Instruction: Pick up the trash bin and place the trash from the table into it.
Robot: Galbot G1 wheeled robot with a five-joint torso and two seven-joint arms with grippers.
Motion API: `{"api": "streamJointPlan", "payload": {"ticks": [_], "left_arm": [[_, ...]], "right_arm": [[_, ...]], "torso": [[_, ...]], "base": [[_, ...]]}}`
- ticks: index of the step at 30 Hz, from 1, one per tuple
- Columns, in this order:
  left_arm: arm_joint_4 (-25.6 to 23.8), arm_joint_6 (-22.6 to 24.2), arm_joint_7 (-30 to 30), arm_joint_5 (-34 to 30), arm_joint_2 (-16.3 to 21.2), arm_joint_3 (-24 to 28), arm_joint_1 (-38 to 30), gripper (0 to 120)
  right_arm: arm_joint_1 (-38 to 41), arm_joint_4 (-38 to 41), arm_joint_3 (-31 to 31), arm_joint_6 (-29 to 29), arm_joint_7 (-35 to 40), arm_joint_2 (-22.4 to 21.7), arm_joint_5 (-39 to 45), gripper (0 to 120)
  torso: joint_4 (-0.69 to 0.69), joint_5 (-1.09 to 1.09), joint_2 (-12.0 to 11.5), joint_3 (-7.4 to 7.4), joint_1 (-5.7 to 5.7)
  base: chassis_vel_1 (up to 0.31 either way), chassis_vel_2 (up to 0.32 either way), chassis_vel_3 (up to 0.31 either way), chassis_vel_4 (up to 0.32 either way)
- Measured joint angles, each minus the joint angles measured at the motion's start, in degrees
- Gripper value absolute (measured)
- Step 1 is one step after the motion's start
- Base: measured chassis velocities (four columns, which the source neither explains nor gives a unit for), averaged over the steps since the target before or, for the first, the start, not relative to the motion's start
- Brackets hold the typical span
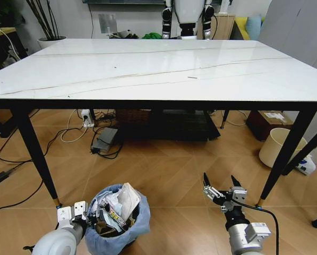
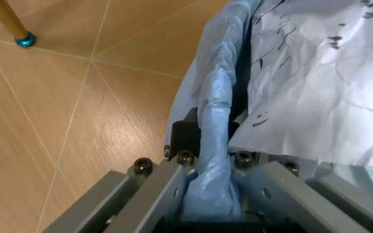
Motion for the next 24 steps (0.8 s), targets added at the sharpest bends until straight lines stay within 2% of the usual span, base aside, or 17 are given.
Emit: {"api": "streamJointPlan", "payload": {"ticks": [7,24], "left_arm": [[3.01,-1.55,4.59,3.18,-0.68,-0.12,-0.5,0],[7.18,-3.13,9.05,7.16,-1.93,-0.12,-0.71,0]], "right_arm": [[-0.07,0.39,0.0,0.0,0.05,0.01,0.2,100],[-0.45,1.13,0.53,0.0,0.28,-0.41,0.56,100]], "torso": [[-0.01,0.0,0.09,0.06,0.03],[0.0,0.0,0.21,0.13,0.06]], "base": [[0.0,0.0,0.0,0.0],[0.0,0.0,0.0,0.0]]}}
